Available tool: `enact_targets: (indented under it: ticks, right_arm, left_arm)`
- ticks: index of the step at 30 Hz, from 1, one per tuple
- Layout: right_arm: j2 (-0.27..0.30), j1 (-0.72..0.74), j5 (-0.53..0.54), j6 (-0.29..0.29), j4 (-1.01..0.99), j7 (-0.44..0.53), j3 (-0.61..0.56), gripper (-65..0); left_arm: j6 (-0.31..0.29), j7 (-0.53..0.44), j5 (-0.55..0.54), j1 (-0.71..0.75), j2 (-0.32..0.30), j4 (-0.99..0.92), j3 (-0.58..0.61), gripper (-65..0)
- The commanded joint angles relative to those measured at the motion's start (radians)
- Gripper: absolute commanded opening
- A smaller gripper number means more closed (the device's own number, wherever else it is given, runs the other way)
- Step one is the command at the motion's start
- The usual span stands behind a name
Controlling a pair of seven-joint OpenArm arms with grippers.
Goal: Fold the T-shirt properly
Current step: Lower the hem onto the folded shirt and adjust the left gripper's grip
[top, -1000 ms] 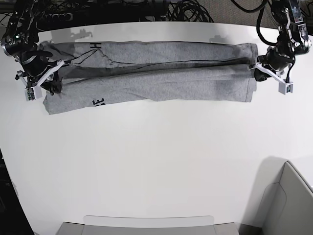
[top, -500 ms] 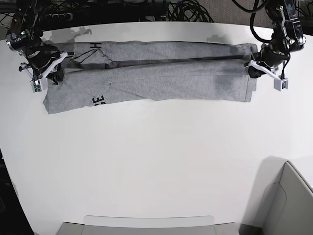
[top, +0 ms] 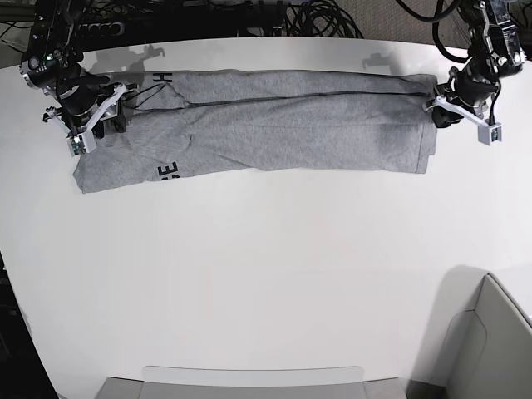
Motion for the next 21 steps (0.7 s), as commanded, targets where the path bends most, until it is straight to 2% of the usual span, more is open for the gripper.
enact_targets:
  ticks: [1, 4, 8, 14, 18, 21]
  right_arm:
    - [0.016, 0.011, 0.008, 0.004, 0.017, 0.02, 0.004, -42.6]
    - [0.016, 0.025, 0.008, 0.004, 0.017, 0.02, 0.003, -42.6]
    - [0.016, 0.025, 0.008, 0.004, 0.017, 0.018, 0.003, -42.6]
    - [0.01, 0.025, 0.008, 0.004, 0.017, 0.018, 0.003, -42.6]
    - [0.009, 0.026, 0.008, 0.004, 0.015, 0.018, 0.003, -42.6]
    - [0.009, 0.026, 0.008, 0.004, 0.015, 0.02, 0.003, -42.6]
  left_arm:
    - [-0.005, -0.015, -0.015, -0.003, -0.014, 0.015, 0.004, -49.2]
    - [-0.007, -0.009, -0.017, -0.005, -0.015, 0.016, 0.014, -49.2]
    - [-0.005, -0.017, -0.017, -0.005, -0.074, -0.005, 0.047, -47.3]
    - [-0.002, -0.008, -0.018, -0.009, -0.071, -0.066, -0.03, -47.2]
    - [-0.002, -0.002, -0.115, -0.029, -0.071, -0.066, -0.073, -47.2]
    - [-0.005, 0.06, -0.161, -0.035, -0.071, -0.068, -0.127, -47.3]
